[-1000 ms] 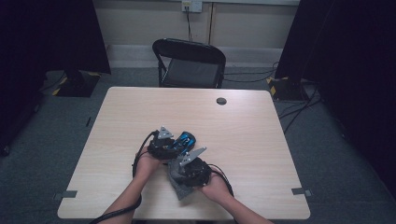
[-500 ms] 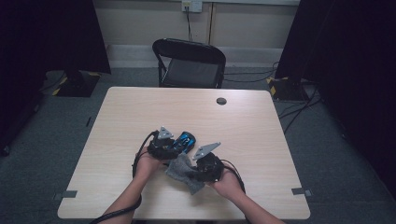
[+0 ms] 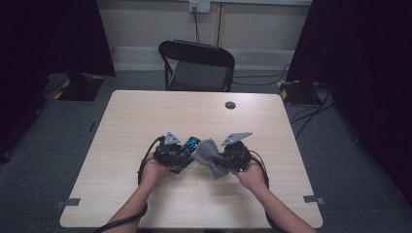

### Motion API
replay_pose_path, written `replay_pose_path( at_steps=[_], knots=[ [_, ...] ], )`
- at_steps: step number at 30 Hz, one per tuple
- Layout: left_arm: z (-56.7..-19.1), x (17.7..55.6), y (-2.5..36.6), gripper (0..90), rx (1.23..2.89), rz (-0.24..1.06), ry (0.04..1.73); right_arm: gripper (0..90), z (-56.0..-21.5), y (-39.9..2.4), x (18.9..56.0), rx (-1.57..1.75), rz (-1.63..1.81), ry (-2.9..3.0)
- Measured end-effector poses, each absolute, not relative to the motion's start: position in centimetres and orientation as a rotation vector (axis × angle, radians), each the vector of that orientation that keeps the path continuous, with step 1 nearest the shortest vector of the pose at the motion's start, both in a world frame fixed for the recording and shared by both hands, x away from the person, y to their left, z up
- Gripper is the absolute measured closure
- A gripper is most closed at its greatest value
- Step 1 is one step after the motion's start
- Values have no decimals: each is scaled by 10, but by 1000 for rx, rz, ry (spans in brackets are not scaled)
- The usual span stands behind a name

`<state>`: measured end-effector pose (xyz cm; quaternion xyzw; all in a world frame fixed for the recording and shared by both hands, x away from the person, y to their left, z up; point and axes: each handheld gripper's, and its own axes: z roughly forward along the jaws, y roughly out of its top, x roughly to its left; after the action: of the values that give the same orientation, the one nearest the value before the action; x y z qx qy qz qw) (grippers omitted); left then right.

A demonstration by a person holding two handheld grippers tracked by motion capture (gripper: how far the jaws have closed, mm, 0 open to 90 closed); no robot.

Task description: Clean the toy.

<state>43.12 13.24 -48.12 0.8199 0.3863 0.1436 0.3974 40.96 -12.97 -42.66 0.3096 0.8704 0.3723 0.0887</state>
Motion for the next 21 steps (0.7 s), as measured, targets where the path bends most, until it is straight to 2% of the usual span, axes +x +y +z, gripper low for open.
replay_pose_path(
  at_steps=[9,21],
  knots=[
    [-481,431,133,465,2073,366,979,783,-439,-136,430,1085,1056,2470],
    [-483,429,133,465,2059,380,983,783,-458,-121,445,1129,980,2466]
  ],
)
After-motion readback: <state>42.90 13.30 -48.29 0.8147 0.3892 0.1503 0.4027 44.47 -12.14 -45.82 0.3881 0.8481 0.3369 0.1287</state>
